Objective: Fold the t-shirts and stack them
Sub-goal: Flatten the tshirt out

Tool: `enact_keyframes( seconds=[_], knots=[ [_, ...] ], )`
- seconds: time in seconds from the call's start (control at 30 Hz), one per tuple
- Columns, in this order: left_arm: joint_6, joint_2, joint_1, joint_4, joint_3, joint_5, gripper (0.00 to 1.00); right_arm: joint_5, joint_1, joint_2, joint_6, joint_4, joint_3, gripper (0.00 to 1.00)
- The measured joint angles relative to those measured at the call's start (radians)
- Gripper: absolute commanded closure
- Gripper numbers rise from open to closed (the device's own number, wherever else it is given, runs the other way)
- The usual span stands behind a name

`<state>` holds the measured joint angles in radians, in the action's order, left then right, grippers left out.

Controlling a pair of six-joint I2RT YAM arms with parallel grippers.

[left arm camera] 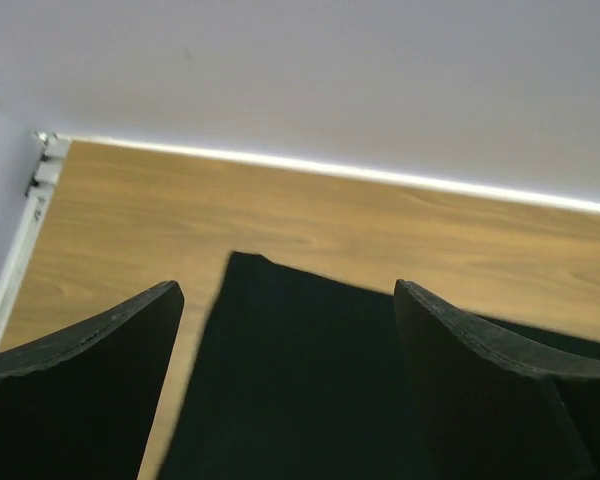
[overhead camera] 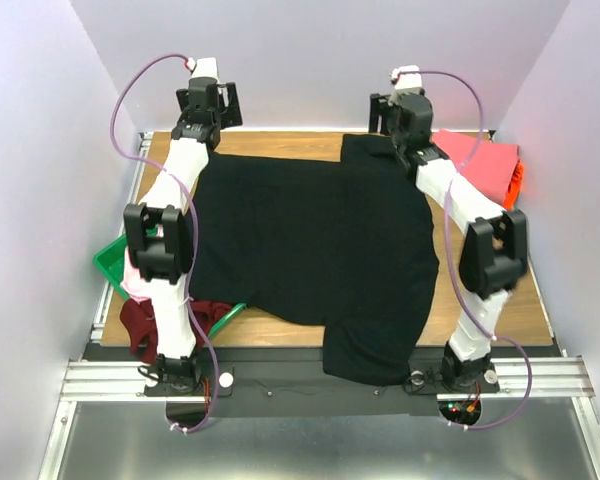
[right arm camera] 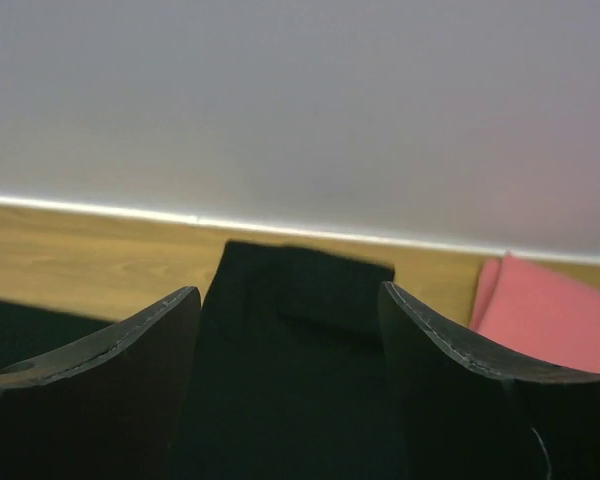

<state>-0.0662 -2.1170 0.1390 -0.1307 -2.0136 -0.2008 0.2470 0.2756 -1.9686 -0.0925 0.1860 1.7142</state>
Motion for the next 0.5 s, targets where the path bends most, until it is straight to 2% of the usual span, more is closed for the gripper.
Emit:
enact_keyframes(
  seconds=[0.07,0.27,0.5],
  knots=[
    [-0.029,0.1,0.021,0.042,0.102,0.017,0.01,0.001,0.001,0.116,0.048,0.0,-0.135,0.23],
    [-0.069,0.251,0.123,0.212,0.25,0.06,0.01,0.008,0.001,0.4,0.222,0.039,-0.504,0.23],
    [-0.115,0.282,0.224,0.327,0.562,0.144,0.02,-0.022,0.0,0.47,0.377,0.035,-0.782,0.22]
  ],
)
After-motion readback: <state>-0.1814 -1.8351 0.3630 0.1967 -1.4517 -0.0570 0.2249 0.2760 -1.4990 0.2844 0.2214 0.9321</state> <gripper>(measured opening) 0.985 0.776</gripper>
